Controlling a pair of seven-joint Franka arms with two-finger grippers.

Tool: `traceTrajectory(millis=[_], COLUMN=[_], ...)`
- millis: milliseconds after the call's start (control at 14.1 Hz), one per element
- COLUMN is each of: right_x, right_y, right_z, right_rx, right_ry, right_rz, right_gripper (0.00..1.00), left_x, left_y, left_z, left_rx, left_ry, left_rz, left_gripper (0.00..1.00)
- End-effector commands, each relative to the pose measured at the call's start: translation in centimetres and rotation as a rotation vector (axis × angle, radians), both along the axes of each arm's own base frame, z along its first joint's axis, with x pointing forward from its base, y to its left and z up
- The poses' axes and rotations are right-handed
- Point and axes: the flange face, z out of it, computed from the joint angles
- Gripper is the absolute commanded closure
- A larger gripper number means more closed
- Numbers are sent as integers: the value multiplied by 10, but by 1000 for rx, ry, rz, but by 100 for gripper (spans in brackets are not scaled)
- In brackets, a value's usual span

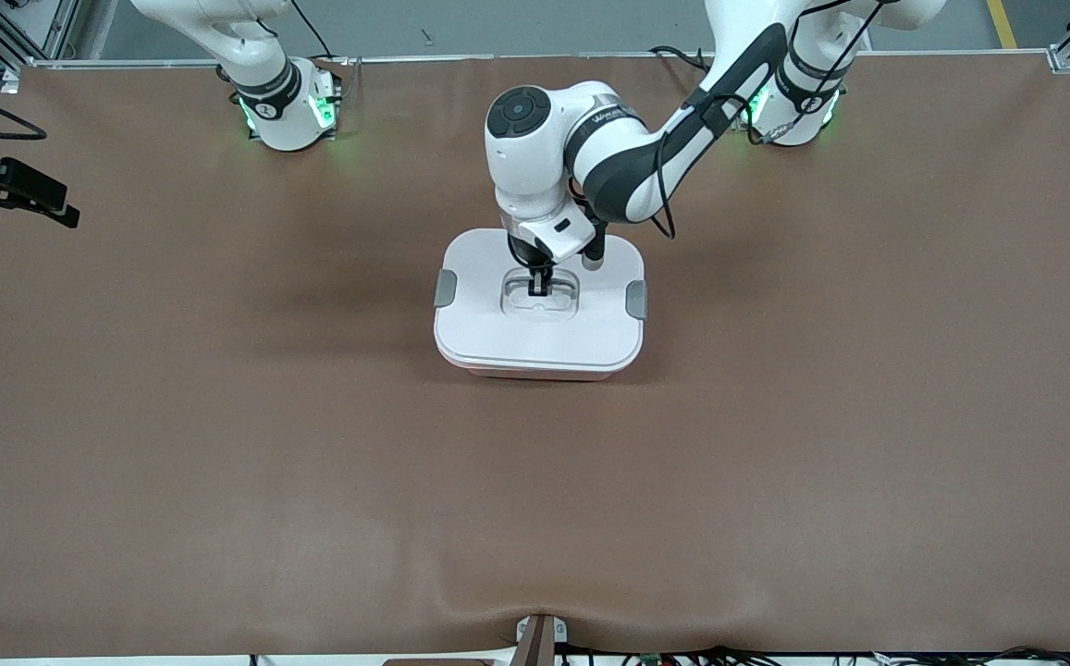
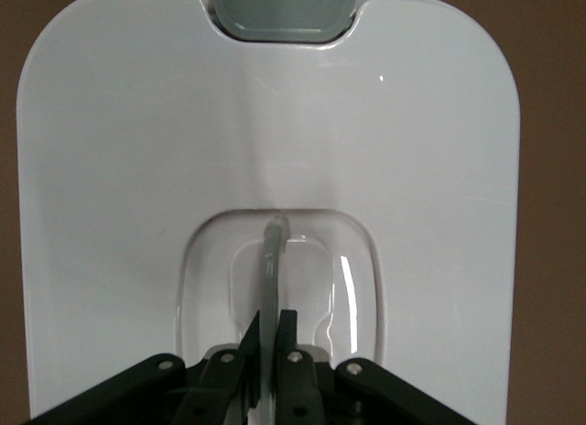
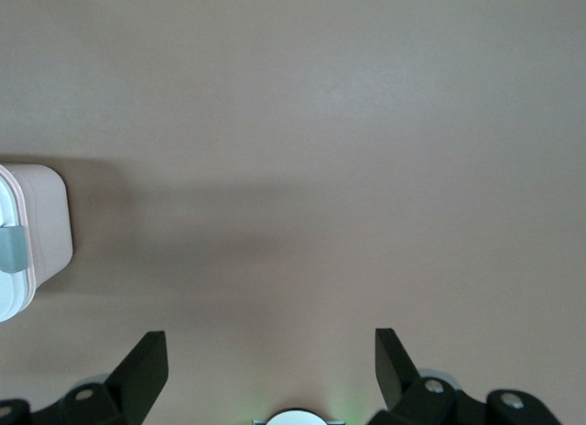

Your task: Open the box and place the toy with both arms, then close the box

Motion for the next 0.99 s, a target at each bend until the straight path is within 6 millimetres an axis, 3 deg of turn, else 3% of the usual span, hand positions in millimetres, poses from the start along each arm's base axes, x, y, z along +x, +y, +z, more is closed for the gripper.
traceTrajectory(millis=[0, 919], right_x=[-6, -6], right_y=[2, 0], right_z=[4, 3], right_rx=[-15, -14], right_ry=[0, 1], right_rz=[-2, -5], right_gripper=[0, 0], left_x=[6, 6], left_y=[1, -2], left_z=[5, -10], left_rx=[-6, -19], left_ry=[-27, -18], left_rz=[-2, -6], left_gripper=[100, 100])
